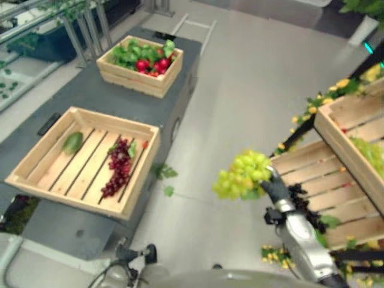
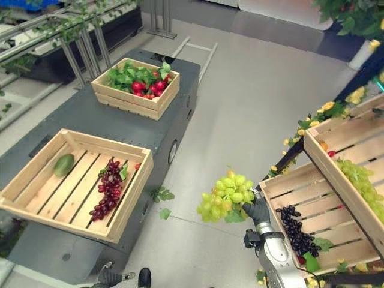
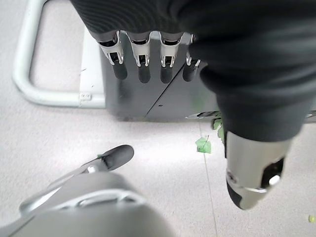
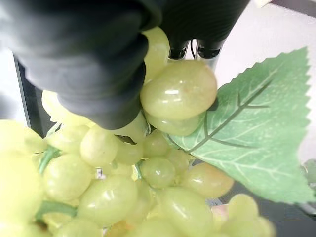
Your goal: Pick up the fruits from the basket on one side to the basket on the other side
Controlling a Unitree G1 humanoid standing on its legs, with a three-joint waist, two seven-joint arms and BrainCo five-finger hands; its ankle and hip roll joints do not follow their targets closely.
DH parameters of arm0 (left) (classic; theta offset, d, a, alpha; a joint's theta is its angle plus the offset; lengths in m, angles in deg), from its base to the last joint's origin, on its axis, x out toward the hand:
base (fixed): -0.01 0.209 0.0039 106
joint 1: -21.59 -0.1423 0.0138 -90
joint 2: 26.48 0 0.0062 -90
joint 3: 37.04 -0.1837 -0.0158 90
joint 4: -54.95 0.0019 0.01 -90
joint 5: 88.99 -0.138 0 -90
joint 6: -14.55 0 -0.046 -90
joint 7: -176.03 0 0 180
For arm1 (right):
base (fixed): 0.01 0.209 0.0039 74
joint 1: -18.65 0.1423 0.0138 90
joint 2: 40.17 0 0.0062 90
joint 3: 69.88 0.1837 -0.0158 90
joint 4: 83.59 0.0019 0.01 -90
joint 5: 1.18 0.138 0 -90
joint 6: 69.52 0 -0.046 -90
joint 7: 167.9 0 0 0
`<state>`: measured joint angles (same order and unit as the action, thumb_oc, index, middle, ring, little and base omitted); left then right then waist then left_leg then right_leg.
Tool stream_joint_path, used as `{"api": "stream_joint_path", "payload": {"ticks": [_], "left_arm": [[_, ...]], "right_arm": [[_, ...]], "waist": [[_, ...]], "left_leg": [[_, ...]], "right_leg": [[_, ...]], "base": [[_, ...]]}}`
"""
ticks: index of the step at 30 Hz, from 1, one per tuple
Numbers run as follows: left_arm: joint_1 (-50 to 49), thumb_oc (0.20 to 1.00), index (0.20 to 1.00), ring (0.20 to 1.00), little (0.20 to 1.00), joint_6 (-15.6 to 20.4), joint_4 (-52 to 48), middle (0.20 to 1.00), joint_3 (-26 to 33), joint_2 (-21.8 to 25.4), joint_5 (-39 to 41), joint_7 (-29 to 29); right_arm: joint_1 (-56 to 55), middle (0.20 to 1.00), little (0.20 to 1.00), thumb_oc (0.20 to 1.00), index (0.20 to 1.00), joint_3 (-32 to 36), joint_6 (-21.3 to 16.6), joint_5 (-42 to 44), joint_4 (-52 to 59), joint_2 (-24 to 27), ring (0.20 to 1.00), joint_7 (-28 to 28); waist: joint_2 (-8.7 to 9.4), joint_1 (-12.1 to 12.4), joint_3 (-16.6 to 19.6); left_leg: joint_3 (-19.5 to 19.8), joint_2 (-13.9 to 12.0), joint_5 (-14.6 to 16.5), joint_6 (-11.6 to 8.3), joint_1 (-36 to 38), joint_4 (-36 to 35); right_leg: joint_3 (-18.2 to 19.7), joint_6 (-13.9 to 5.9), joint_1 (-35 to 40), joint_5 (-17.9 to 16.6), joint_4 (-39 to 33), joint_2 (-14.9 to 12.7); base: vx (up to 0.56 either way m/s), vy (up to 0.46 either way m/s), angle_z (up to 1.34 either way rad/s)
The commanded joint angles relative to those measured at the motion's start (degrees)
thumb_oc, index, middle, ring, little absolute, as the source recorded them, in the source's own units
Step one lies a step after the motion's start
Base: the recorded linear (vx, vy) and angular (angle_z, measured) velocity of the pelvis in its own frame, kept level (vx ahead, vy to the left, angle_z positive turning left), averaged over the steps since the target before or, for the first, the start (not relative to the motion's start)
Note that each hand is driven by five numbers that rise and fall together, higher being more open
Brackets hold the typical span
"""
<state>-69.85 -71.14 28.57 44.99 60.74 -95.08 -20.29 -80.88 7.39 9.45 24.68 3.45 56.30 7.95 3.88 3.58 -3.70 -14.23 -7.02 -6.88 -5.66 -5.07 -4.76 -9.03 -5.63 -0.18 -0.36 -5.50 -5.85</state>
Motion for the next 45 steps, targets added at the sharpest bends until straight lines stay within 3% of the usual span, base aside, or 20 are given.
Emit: {"api": "stream_joint_path", "payload": {"ticks": [1,5,7,8,9,10,13,19,24,26,32,34,35,37,38,40,41,42,44,45], "left_arm": [[4.5,1.0,1.0,1.0,1.0,1.1,4.0,1.0,-1.0,-1.8,-1.5,-1.7],[5.0,1.0,1.0,1.0,1.0,1.2,4.1,1.0,-1.7,-2.7,-1.6,-2.4],[4.9,1.0,1.0,1.0,1.0,0.9,4.3,1.0,-2.2,-3.3,-2.5,-4.9],[4.8,1.0,1.0,1.0,1.0,1.0,4.2,1.0,-1.6,-3.5,-1.3,-6.3],[4.5,1.0,1.0,1.0,1.0,1.2,5.0,1.0,-0.2,-3.7,2.4,-7.7],[4.5,1.0,1.0,1.0,1.0,1.2,5.0,1.0,-0.2,-3.7,2.4,-7.7],[3.7,1.0,1.0,1.0,1.0,1.3,6.5,1.0,1.9,-3.7,7.9,-7.4],[-0.6,1.0,1.0,1.0,1.0,0.4,11.5,1.0,5.3,-3.0,8.5,-1.2],[-3.0,1.0,1.0,1.0,1.0,-0.3,14.1,1.0,6.5,-3.0,7.6,0.0],[-2.9,1.0,1.0,1.0,1.0,-1.0,14.5,1.0,6.7,-2.4,6.1,0.1],[-0.2,1.0,1.0,1.0,1.0,0.2,9.4,1.0,4.2,-1.1,6.5,-0.3],[1.8,1.0,1.0,1.0,1.0,0.6,6.3,1.0,2.2,0.0,6.4,-0.6],[3.7,1.0,1.0,1.0,1.0,0.7,2.4,1.0,-0.3,1.1,5.7,-0.7],[4.9,1.0,1.0,1.0,1.0,1.0,-1.0,1.0,-1.8,2.3,5.5,-0.5],[5.7,1.0,1.0,1.0,1.0,1.0,-2.3,1.0,-3.2,2.7,4.9,-0.2],[6.1,1.0,1.0,1.0,1.0,1.1,-2.7,1.0,-3.7,2.8,4.4,0.0],[6.3,1.0,1.0,1.0,1.0,1.2,-2.4,1.0,-3.7,2.8,3.9,0.0],[6.9,1.0,1.0,1.0,1.0,1.2,-1.4,1.0,-3.1,2.1,4.3,-0.1],[7.6,1.0,1.0,1.0,1.0,1.1,0.6,1.0,-3.3,0.9,4.1,-0.1],[7.7,1.0,1.0,1.0,1.0,1.1,0.7,1.0,-3.3,0.8,4.1,-0.1]], "right_arm": [[1.1,0.2,0.2,0.2,0.2,4.6,-3.9,0.0,9.3,1.7,0.2,0.5],[0.5,0.2,0.2,0.2,0.2,5.7,-4.3,0.1,9.8,2.4,0.2,0.5],[-0.3,0.2,0.2,0.2,0.2,6.2,-4.9,-0.4,9.9,2.8,0.2,-0.4],[0.0,0.2,0.2,0.2,0.2,6.0,-5.0,-0.6,9.6,2.9,0.2,-1.1],[0.9,0.2,0.2,0.2,0.2,5.1,-5.3,-0.4,8.7,2.8,0.2,-2.2],[1.0,0.2,0.2,0.2,0.2,5.1,-5.3,-0.4,8.7,2.8,0.2,-2.2],[3.4,0.2,0.2,0.2,0.2,3.7,-5.2,0.6,8.0,2.7,0.2,-2.4],[4.1,0.2,0.2,0.2,0.2,3.4,-4.1,0.9,7.9,2.6,0.2,0.3],[2.8,0.2,0.2,0.2,0.2,4.1,-3.9,0.1,8.0,1.6,0.2,0.7],[1.5,0.2,0.2,0.2,0.2,5.0,-3.4,0.1,8.5,0.9,0.2,1.3],[2.2,0.2,0.2,0.2,0.2,3.9,-3.0,-0.3,8.5,-0.4,0.2,1.0],[2.6,0.2,0.2,0.2,0.2,3.3,-2.8,-0.6,8.0,-0.8,0.2,0.8],[2.3,0.2,0.2,0.2,0.2,3.4,-2.3,-1.0,8.3,-1.1,0.2,0.9],[2.3,0.2,0.2,0.2,0.2,3.9,-2.2,-1.0,8.4,-1.1,0.2,0.8],[2.2,0.2,0.2,0.2,0.2,4.0,-2.1,-0.9,8.5,-1.1,0.2,0.8],[2.3,0.2,0.2,0.2,0.2,4.0,-2.0,-1.3,8.6,-1.1,0.2,0.9],[2.4,0.2,0.2,0.2,0.2,4.1,-1.8,-1.7,8.7,-1.2,0.2,1.0],[3.4,0.2,0.2,0.2,0.2,4.2,-1.6,-2.0,9.2,-1.6,0.2,1.0],[3.4,0.2,0.2,0.2,0.2,4.8,-1.8,-1.9,9.6,-1.4,0.2,1.0],[3.4,0.2,0.2,0.2,0.2,4.8,-1.8,-1.9,9.7,-1.3,0.2,1.0]], "waist": [[-0.25,-1.2,-1.1],[-0.79,-1.7,-2.4],[-0.61,-1.7,-3.6],[-0.3,-1.4,-4.4],[0.33,-0.6,-5.0],[0.33,-0.7,-5.0],[1.05,0.7,-5.6],[-0.05,2.3,-3.6],[0.19,1.7,-1.7],[1.28,0.9,0.2],[2.46,1.1,0.8],[2.47,0.3,0.4],[2.12,-1.3,-0.4],[1.58,-2.8,-1.9],[0.85,-3.6,-2.7],[0.23,-4.0,-3.3],[-0.34,-3.9,-3.3],[-1.02,-3.8,-3.8],[0.04,-4.5,-4.1],[-0.03,-4.4,-4.2]], "left_leg": [[-0.2,1.9,-2.3,2.72,-8.0,0.6],[2.2,1.9,-2.0,2.24,-8.6,0.8],[6.4,3.4,-0.6,2.3,-9.4,1.8],[9.9,4.7,0.8,2.61,-10.0,4.0],[16.0,5.9,2.3,2.73,-11.0,6.1],[16.0,6.0,2.3,2.74,-11.1,6.2],[25.4,9.0,3.6,2.72,-12.9,11.3],[26.3,17.4,4.4,6.93,-11.3,12.0],[27.5,16.5,3.4,7.44,-8.1,8.4],[26.9,15.5,3.8,7.57,-5.9,6.4],[23.7,13.3,4.8,8.2,-3.0,4.2],[22.8,12.2,4.9,8.2,-1.5,2.8],[23.1,11.3,4.6,8.11,0.4,1.4],[23.2,10.4,4.3,8.17,1.3,0.8],[23.3,9.8,4.3,8.19,1.5,0.6],[23.2,9.3,4.6,8.12,2.0,0.6],[22.3,8.5,5.0,7.73,2.5,0.4],[20.5,7.3,6.3,6.86,4.1,0.1],[21.3,9.4,7.3,6.92,5.3,-0.1],[21.2,9.3,7.4,6.96,5.5,-0.1]], "right_leg": [[1.8,0.76,1.7,5.4,2.1,5.0],[2.9,1.29,1.2,5.2,1.6,6.4],[4.0,1.8,0.7,4.5,1.7,7.5],[4.7,2.05,0.4,4.5,2.2,7.8],[6.9,2.47,-0.4,4.4,3.3,8.6],[6.8,2.47,-0.5,4.4,3.4,8.6],[11.3,2.85,-1.0,3.9,4.1,10.0],[17.2,3.83,-0.4,3.5,3.6,13.6],[18.4,3.82,0.4,4.5,4.1,13.9],[18.9,3.49,1.0,5.6,4.5,12.7],[20.1,2.58,0.6,6.9,9.1,12.4],[18.3,1.03,-2.0,6.6,13.6,12.7],[16.5,-1.52,-5.3,5.1,19.7,13.4],[14.8,-3.99,-9.9,1.3,26.4,14.0],[14.6,-4.88,-12.3,0.6,29.0,13.6],[13.6,-4.56,-13.1,1.3,28.9,12.1],[11.8,-4.38,-13.8,1.8,26.2,8.7],[7.2,-3.15,-14.8,2.2,18.3,3.1],[10.2,-3.05,-13.9,-1.9,9.3,2.6],[10.2,-3.08,-13.5,-2.2,8.7,2.6]], "base": [[-0.12,-0.157,-0.18],[-0.1,-0.164,-0.21],[-0.12,-0.244,-0.29],[-0.11,-0.286,-0.33],[-0.07,-0.211,-0.34],[-0.05,-0.209,-0.43],[-0.01,-0.134,-0.6],[0.05,-0.02,-0.72],[0.14,0.074,-0.57],[0.14,0.111,-0.06],[0.08,0.079,-0.46],[0.02,0.059,-0.72],[0.03,0.087,-0.38],[-0.04,0.084,-0.16],[-0.09,0.082,-0.09],[-0.03,0.052,-0.04],[0.09,-0.01,-0.05],[0.16,-0.003,-0.11],[0.18,-0.006,-0.58],[0.11,-0.037,-0.97]]}}
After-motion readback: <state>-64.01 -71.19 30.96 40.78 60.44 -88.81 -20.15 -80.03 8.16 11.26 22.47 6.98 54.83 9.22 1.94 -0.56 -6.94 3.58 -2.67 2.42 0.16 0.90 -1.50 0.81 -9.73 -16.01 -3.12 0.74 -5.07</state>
